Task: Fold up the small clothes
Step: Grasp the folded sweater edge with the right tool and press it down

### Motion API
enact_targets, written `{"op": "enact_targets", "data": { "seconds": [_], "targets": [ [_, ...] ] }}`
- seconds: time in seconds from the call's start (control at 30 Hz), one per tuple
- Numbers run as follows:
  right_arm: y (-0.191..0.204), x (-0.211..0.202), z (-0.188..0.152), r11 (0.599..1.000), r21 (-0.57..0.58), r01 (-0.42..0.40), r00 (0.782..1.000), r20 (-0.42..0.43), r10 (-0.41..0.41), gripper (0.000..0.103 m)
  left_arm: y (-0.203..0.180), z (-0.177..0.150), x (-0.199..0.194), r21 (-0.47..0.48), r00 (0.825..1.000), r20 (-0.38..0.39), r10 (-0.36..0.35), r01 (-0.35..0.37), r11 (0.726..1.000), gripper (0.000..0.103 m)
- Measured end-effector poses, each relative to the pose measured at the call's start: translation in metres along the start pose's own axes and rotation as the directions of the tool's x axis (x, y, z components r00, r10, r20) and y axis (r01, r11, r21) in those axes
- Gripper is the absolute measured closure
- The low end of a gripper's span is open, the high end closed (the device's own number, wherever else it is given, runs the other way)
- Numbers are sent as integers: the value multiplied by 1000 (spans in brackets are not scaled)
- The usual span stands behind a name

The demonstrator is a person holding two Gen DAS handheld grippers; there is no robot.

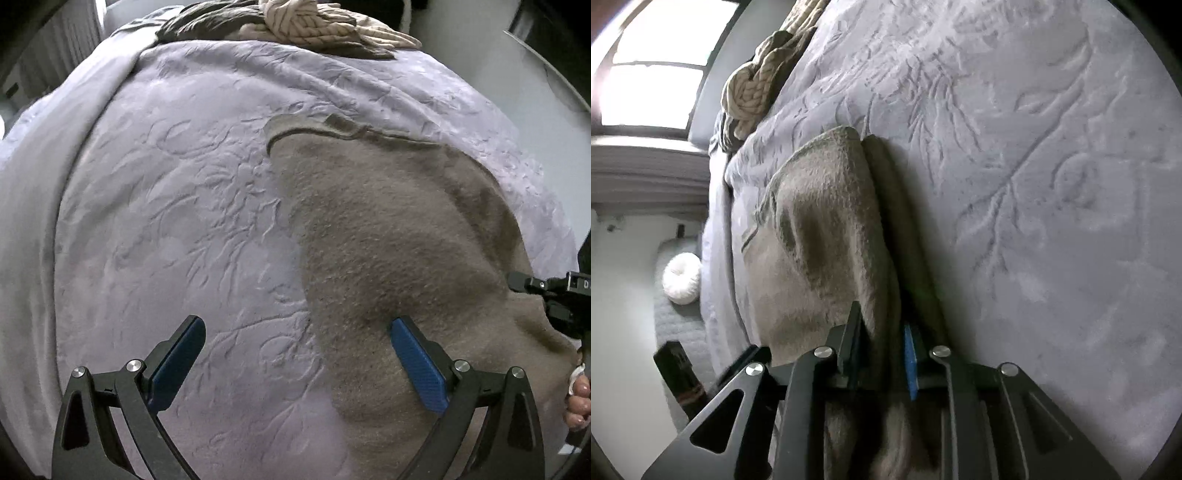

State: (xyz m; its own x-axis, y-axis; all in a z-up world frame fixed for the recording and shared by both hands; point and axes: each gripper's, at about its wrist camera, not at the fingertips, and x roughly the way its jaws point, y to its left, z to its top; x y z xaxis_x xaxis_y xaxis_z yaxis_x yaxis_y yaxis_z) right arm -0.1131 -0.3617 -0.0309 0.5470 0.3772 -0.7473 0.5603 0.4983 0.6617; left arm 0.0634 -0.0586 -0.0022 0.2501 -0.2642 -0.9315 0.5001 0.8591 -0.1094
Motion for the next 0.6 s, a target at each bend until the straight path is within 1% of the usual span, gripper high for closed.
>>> {"op": "enact_targets", "data": {
  "seconds": [0.03, 0.07, 0.1, 0.13, 0.17, 0.2, 0.23, 0.27, 0.3, 0.33, 0.37, 0.43, 0.47, 0.53, 0.6],
  "targets": [
    [6, -10, -3, 999, -29, 25, 1000, 7, -25, 78, 2, 1, -1, -4, 1000, -6, -2, 2, 1000, 2],
    [13, -18, -5, 998, -58, 36, 999, 20, -35, 70, 3, 1, -2, -4, 1000, -11, 1, -1, 1000, 2],
    [19, -28, -10, 996, -83, 26, 999, 34, -23, 65, 5, 0, -4, 0, 1000, -18, 5, -5, 1000, 2],
    [22, -40, -15, 994, -108, -2, 999, 43, 6, 53, 5, -1, -7, 3, 1000, -21, 5, -5, 1000, 2],
    [25, -49, -18, 992, -127, -23, 999, 44, 29, 46, 5, -1, -10, 7, 1000, -25, 0, 0, 1000, 2],
    [30, -55, -25, 987, -156, -44, 998, 33, 50, 46, 6, -1, -13, 11, 1000, -28, -11, 12, 1000, 2],
    [34, -56, -31, 983, -177, -49, 999, 13, 52, 46, 6, -2, -17, 20, 999, -34, -33, 34, 999, 2],
    [38, -53, -34, 981, -188, -41, 999, -6, 40, 48, 6, -4, -20, 24, 998, -39, -46, 47, 999, 2],
    [41, -50, -38, 979, -201, -20, 1000, -27, 15, 54, 4, -7, -22, 32, 997, -45, -61, 62, 998, 2],
    [41, -46, -44, 976, -218, 19, 999, -43, -29, 80, 2, -9, -23, 44, 996, -54, -76, 78, 996, 2],
    [39, -39, -51, 967, -243, 79, 994, -56, -95, 93, -2, -11, -24, 56, 994, -62, -87, 90, 994, 2],
    [27, -30, -58, 961, -231, 150, 984, -62, -168, 94, -12, -18, -20, 97, 992, -86, -97, 105, 990, 2],
    [18, -27, -60, 964, -209, 164, 981, -68, -182, 95, -15, -22, -18, 115, 991, -95, -90, 100, 988, 2],
    [-7, -20, -66, 976, -147, 162, 981, -84, -175, 95, -20, -32, -11, 148, 991, -113, -74, 91, 985, 2],
    [-17, -16, -67, 984, -106, 142, 985, -82, -150, 95, -20, -44, -3, 165, 989, -136, -58, 80, 983, 2]
  ]
}}
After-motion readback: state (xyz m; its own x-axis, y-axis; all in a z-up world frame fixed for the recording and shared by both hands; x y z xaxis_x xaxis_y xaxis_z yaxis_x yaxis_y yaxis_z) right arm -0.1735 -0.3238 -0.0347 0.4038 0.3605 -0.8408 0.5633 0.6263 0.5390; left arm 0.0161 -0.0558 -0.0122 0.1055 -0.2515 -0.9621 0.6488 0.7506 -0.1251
